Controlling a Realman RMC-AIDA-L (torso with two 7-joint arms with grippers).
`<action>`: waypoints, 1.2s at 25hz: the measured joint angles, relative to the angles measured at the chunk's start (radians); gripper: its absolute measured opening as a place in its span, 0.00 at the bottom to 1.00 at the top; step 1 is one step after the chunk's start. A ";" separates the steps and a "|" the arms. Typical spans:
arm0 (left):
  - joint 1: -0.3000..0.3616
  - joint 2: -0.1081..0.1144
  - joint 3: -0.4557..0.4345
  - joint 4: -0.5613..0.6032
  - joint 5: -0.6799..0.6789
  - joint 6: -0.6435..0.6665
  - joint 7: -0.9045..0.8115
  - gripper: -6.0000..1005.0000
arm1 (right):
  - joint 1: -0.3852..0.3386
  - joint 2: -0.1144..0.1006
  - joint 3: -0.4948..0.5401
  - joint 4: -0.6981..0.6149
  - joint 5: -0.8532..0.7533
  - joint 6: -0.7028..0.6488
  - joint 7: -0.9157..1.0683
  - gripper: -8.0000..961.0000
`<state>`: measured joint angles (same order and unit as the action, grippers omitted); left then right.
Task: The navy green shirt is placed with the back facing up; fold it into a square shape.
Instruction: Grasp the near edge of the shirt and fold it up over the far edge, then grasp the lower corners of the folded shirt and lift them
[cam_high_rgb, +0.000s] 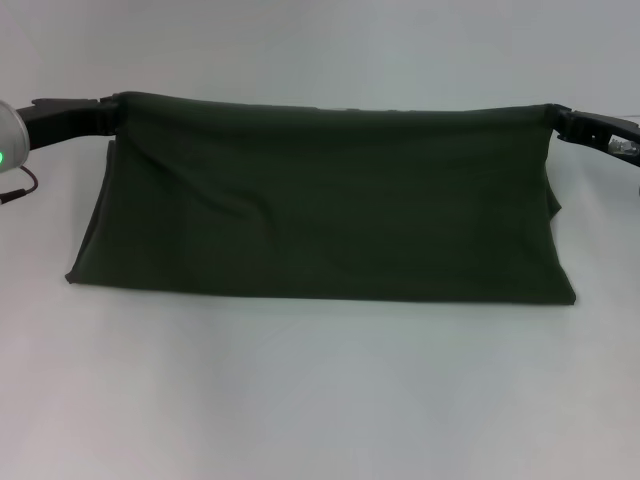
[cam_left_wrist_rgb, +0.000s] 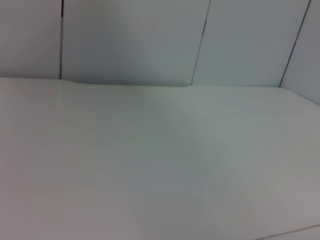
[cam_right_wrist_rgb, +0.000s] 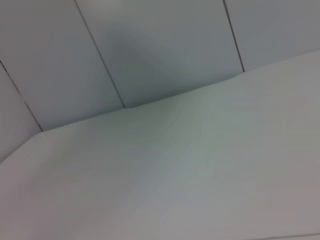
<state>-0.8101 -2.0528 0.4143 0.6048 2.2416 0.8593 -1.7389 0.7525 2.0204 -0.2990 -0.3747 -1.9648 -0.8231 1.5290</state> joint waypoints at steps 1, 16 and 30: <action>-0.002 -0.001 0.005 0.000 0.000 -0.013 0.000 0.04 | 0.002 0.000 0.000 0.000 0.000 0.002 -0.005 0.04; -0.028 -0.049 0.049 -0.016 -0.035 -0.276 0.001 0.19 | 0.070 0.028 -0.100 -0.004 0.002 0.184 -0.024 0.16; 0.164 -0.096 0.049 0.204 -0.228 0.237 -0.010 0.77 | -0.035 0.004 -0.098 -0.070 0.029 -0.108 0.036 0.65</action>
<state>-0.6463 -2.1488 0.4637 0.8091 2.0139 1.0959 -1.7486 0.7178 2.0241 -0.3971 -0.4445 -1.9355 -0.9306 1.5651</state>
